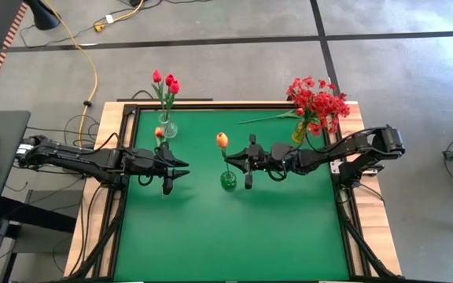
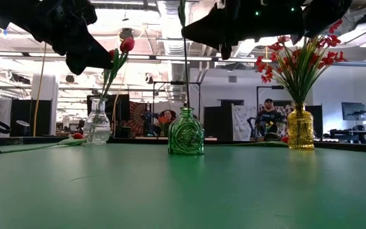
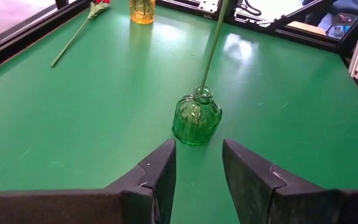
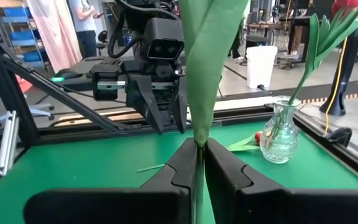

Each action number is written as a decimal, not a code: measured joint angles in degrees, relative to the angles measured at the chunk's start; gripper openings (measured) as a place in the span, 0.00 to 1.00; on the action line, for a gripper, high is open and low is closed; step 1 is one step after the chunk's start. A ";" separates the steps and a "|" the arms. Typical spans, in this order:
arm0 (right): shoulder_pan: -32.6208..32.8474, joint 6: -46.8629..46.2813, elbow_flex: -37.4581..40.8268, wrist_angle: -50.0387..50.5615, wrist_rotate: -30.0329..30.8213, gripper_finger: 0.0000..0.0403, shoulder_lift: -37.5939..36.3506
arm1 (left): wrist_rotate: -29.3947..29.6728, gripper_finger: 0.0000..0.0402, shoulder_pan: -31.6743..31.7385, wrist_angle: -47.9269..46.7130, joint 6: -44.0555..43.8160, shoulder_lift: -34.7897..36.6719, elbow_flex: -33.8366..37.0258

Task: Sort flowers into vase by color
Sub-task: Put the bottom orange tulip into the green vase, then put the left orange tulip into the green vase

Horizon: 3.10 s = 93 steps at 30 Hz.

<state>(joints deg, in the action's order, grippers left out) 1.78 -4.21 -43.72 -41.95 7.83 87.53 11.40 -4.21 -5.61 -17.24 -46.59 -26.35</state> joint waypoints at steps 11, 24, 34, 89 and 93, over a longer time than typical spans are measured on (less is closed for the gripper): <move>0.11 -4.04 -0.04 3.28 -0.49 0.16 0.00 | 0.00 0.29 0.01 0.00 -0.13 0.00 0.00; 0.11 -6.93 -0.04 3.43 -0.57 0.53 -0.22 | 0.00 0.29 0.00 -0.02 -0.11 0.00 0.00; 0.20 -9.33 -0.04 3.47 -0.57 0.61 -0.25 | -0.02 0.29 0.00 -0.02 -0.02 0.00 -0.02; 9.09 -9.33 -0.07 19.65 -0.19 0.61 -13.27 | 10.90 0.63 5.14 -31.68 -64.01 0.47 8.92; 9.07 -9.39 -0.07 19.67 -0.19 0.61 -13.28 | 12.71 0.62 5.11 -27.45 -62.52 -0.15 10.40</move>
<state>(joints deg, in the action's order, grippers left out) 10.85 -13.60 -43.79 -22.28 7.64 74.25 24.11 0.91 -33.06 -79.76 -46.74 -15.94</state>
